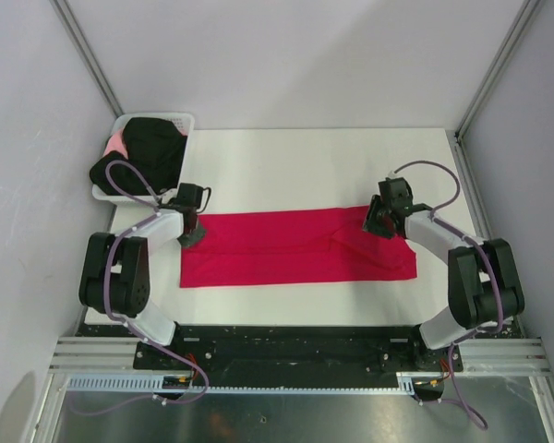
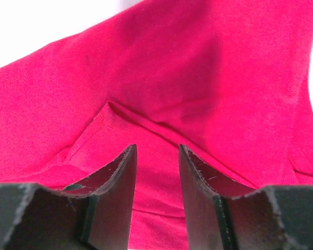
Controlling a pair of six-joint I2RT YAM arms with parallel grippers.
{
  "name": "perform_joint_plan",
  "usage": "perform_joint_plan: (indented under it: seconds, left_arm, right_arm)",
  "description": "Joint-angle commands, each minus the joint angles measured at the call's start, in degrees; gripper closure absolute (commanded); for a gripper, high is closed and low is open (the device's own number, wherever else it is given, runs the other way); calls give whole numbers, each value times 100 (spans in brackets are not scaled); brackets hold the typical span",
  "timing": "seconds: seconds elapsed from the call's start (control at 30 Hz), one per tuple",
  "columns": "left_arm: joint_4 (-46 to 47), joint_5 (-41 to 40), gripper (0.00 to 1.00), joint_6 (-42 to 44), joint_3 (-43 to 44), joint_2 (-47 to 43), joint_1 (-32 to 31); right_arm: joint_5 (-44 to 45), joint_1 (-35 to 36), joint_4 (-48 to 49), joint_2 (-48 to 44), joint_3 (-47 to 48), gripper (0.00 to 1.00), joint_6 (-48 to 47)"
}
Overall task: Fold and stack the t-shirts
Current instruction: Fold the other side of the tshirt into a rectangle
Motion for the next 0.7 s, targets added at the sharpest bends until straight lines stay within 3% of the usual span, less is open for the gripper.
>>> perform_joint_plan:
  seconds: [0.0, 0.3, 0.47, 0.57, 0.67]
  left_arm:
    - [84, -249, 77, -202, -30, 148, 86]
    - [89, -226, 77, -149, 16, -23, 93]
    - [84, -118, 77, -109, 42, -186, 90]
    - [84, -79, 77, -83, 54, -280, 90]
    - [82, -48, 77, -67, 56, -371, 93]
  right_arm:
    - [12, 174, 410, 306, 360, 56, -264]
    - [232, 455, 554, 583, 597, 46, -544]
    - [343, 506, 498, 992, 857, 46, -654]
    - [369, 545, 472, 1114, 969, 48, -690]
    - [421, 607, 388, 1115, 1020, 60, -654]
